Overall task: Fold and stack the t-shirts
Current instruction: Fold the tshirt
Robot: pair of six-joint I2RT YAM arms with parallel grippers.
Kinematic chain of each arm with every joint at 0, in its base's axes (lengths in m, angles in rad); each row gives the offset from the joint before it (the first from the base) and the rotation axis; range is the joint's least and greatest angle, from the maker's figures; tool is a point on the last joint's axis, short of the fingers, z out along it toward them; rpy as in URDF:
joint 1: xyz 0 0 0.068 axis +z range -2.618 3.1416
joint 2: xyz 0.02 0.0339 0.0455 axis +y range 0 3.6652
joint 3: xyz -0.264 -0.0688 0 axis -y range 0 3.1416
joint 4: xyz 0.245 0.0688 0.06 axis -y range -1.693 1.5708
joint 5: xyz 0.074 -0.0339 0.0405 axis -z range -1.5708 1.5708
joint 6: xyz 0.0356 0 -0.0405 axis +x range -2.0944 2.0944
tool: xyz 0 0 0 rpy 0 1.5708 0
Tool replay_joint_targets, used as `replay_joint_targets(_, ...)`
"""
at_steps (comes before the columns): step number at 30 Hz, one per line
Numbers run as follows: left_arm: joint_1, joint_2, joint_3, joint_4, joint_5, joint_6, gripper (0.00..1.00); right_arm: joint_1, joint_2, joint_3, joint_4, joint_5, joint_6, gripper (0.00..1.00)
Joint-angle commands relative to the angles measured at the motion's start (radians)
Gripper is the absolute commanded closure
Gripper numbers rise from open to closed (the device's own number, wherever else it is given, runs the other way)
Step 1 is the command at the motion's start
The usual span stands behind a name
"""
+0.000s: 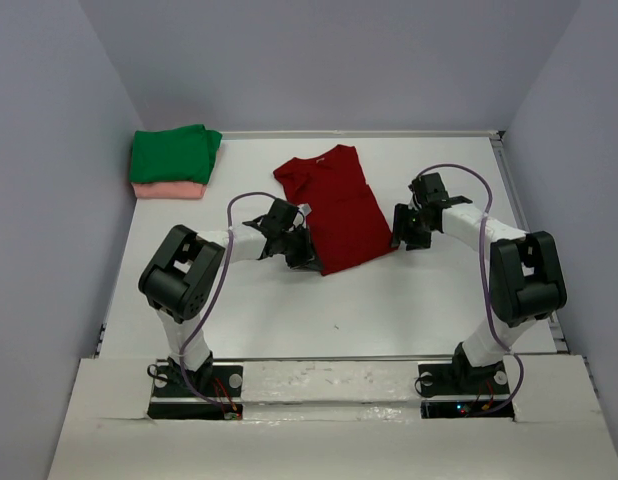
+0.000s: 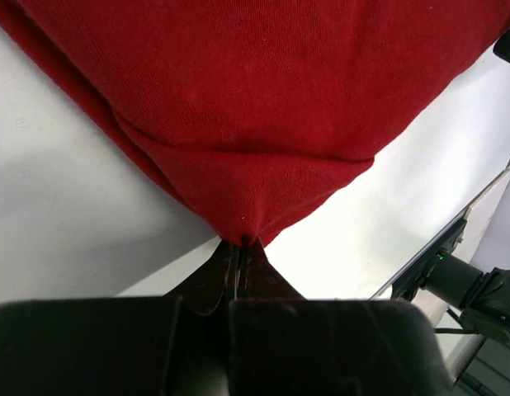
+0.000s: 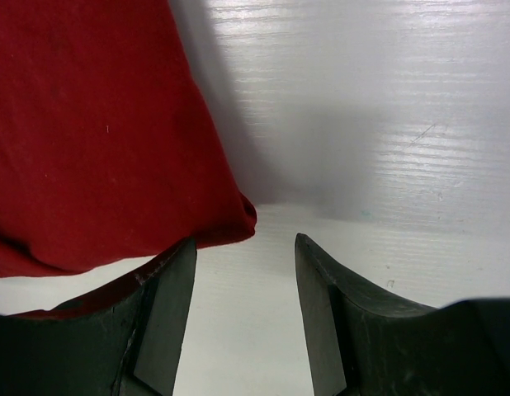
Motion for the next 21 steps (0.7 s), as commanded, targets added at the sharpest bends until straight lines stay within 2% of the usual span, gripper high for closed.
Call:
replay_joint_targets(1,-0.005,0.001,-0.018,0.011,0.028,0.009,1.0,-0.006,0.013,-0.006,0.032,0.016,0.007,0.43)
replay_joint_targets(13,-0.004,-0.016,-0.035,0.005,0.031,0.019,1.0,-0.015,0.126,0.044,0.082,-0.008,0.016,0.45)
replay_joint_targets(21,-0.004,0.001,-0.036,0.014,0.042,0.02,1.0,-0.015,0.131,0.076,0.078,-0.019,0.012,0.48)
